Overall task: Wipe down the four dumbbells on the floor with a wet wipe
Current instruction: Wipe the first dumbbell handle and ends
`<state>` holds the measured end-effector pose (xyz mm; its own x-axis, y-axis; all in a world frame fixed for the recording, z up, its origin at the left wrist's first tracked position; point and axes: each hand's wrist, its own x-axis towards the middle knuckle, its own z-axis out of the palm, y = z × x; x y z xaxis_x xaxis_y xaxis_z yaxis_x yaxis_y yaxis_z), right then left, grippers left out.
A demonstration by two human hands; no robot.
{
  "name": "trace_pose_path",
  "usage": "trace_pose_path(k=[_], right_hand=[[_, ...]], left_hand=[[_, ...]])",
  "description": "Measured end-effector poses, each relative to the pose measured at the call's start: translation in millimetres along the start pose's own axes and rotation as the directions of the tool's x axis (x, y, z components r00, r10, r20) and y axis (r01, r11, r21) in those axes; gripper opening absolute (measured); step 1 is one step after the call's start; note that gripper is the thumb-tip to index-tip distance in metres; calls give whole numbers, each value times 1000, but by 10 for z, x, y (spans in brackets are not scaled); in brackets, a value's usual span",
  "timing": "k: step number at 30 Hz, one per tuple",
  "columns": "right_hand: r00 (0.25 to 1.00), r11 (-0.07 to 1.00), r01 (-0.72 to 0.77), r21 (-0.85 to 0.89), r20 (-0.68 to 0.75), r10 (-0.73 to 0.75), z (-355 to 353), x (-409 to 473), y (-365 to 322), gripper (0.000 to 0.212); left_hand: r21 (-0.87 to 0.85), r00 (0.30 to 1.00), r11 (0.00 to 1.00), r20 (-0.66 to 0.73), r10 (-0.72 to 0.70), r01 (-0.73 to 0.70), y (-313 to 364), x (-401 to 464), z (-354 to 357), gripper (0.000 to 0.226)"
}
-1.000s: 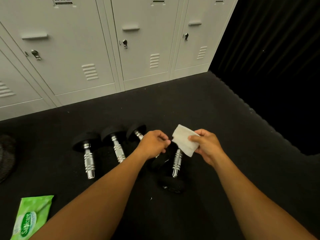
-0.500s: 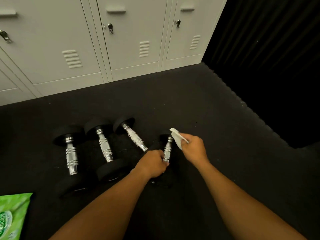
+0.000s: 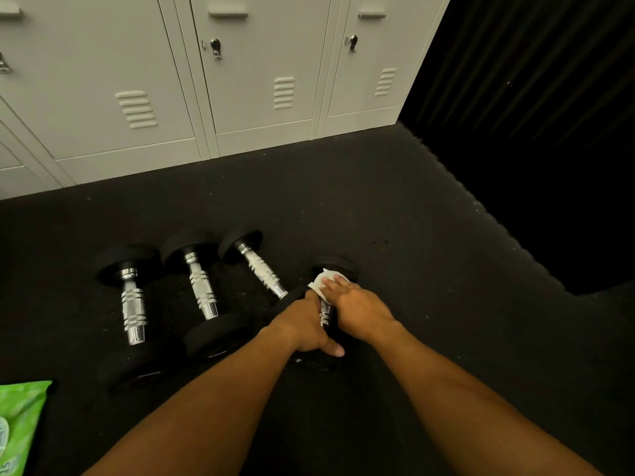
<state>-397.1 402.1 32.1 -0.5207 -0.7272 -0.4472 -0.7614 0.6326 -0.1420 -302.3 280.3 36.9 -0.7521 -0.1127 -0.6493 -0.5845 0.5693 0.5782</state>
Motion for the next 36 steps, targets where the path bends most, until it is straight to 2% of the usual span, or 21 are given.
trace_pose_path(k=[3,5,7,10,13,17,23,27,30,34,36], right_hand=[[999,998,42,-36,-11,-43,8,9,35,65],[994,991,107,-74,17,-106,-5,5,31,68],[983,976,179,-126,57,-173,-3,-13,29,70],[967,945,253,-206,95,-238,16,-34,42,73],[959,923,279,-263,122,-255,26,-39,74,73],[959,904,282,-320,120,-257,38,-19,79,57],[958,885,288,-366,128,-258,-9,-25,86,52],[955,882,295,-368,139,-261,-20,-39,85,53],[942,888,329,-321,172,-287,-14,-78,144,64],[891,867,447,-218,191,-411,76,-140,96,63],[870,854,486,-186,193,-453,107,-167,78,59]], left_hand=[[20,1000,1000,-15,17,-17,-32,-63,25,97],[44,999,999,-31,-26,27,-36,-98,51,106],[63,993,992,-29,-110,112,-43,-119,99,124],[-14,987,988,-27,-157,157,-30,-147,188,120],[-72,988,987,-54,-146,142,23,-169,248,111],[-103,980,981,-99,-174,164,70,-161,318,122],[-119,969,976,-151,-197,180,109,-164,403,126],[-133,964,977,-190,-188,164,104,-196,444,125],[-139,966,979,-191,-177,152,70,-215,440,125],[-161,976,977,-146,-160,137,-4,-221,341,119],[-153,982,980,-120,-147,128,-34,-222,292,124]])
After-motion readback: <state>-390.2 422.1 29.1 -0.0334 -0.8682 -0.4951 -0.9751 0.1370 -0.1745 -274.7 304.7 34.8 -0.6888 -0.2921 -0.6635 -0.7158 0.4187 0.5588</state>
